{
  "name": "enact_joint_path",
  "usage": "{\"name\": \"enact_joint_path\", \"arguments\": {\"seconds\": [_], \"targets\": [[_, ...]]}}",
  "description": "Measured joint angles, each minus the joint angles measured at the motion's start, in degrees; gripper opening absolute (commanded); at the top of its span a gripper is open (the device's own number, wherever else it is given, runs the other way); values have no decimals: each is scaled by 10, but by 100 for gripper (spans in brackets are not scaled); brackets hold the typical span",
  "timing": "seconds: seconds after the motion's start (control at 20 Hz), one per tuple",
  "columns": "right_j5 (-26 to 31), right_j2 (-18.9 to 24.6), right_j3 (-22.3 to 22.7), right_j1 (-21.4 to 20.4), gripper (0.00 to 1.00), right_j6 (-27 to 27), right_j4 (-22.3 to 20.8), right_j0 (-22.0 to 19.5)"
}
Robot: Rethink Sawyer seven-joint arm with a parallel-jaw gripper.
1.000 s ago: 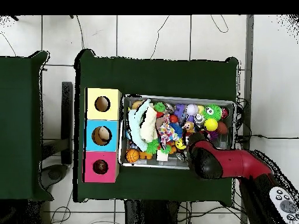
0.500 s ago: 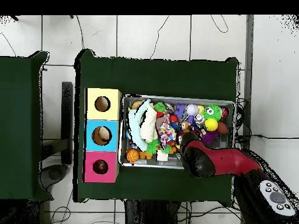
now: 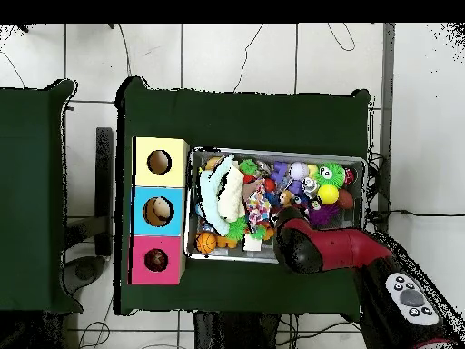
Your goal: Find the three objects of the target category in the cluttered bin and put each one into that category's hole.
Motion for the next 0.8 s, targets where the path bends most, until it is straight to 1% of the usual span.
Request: {"name": "enact_joint_path", "arguments": {"seconds": [0.05, 0.1, 0.2, 0.35, 0.6, 0.8], "targets": [[0, -3, -2, 0, 100, 0, 0, 3], [0, -18, -9, 0, 100, 0, 0, 14], [0, -31, -15, -1, 100, 0, 0, 24], [0, -44, -18, -4, 100, 0, 0, 29], [0, -57, -18, -7, 100, 0, 0, 29], [0, -57, -18, -8, 100, 0, 0, 17]]}}
